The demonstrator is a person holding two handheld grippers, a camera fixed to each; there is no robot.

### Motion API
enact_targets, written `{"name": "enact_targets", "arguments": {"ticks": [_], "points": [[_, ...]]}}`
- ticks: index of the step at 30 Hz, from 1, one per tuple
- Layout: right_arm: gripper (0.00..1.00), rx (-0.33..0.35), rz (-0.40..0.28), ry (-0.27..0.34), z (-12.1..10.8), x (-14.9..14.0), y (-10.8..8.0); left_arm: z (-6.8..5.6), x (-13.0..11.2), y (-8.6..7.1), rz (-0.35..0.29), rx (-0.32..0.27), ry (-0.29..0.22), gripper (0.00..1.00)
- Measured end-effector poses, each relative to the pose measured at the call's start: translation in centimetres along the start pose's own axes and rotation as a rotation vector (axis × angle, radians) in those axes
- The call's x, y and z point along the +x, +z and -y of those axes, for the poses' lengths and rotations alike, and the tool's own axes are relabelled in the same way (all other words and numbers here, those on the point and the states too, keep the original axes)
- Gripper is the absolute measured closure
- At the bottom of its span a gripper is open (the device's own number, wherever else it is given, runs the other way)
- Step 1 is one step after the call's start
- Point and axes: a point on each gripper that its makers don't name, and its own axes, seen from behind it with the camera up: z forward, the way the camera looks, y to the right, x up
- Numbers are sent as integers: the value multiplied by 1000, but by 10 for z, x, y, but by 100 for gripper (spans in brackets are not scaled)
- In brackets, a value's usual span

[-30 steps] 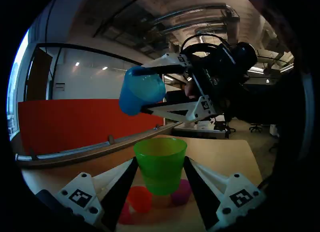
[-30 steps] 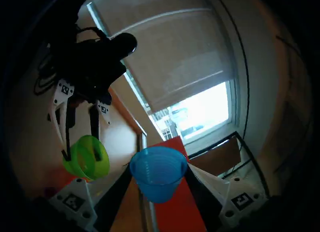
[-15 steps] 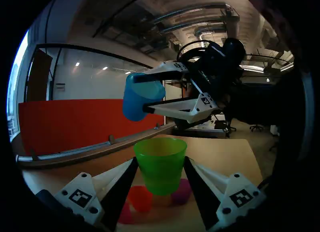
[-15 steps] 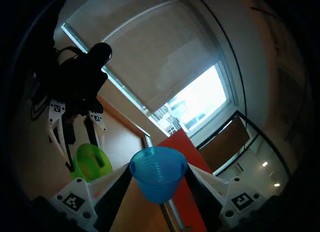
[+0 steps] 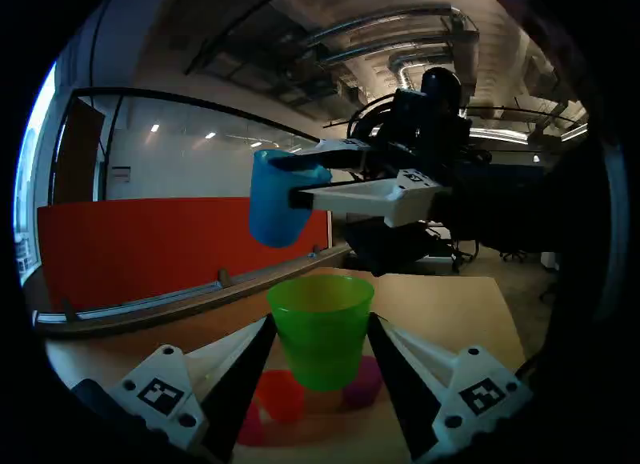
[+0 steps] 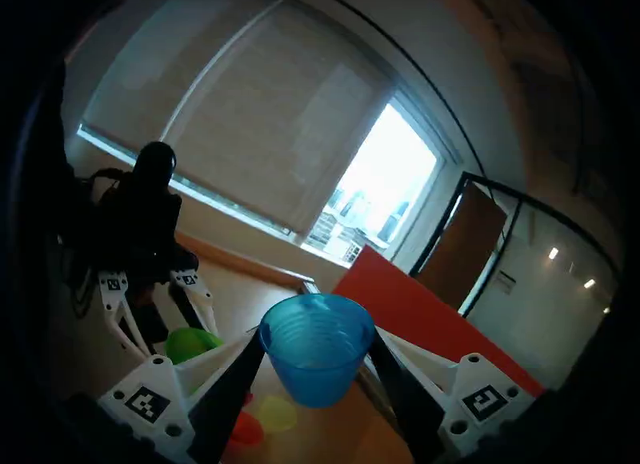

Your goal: Pour water

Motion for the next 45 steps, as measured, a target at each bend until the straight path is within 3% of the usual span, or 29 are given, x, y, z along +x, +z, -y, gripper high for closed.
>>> {"name": "enact_targets", "arguments": {"ticks": [14,26,37,45], "points": [[9,-19,38,322,-3,-15,-1,-2,-4,-1,11,2,2,18],[9,26,9,486,10,-4,-6,-6,-5,-2,23,-3,10,18],[9,11,14,470,9,-6,-10,-5,-1,-6,24,1,5,18],[9,-10,37,454,11,-18,-20,-8,-12,-10,55,-1,-1,18]]}}
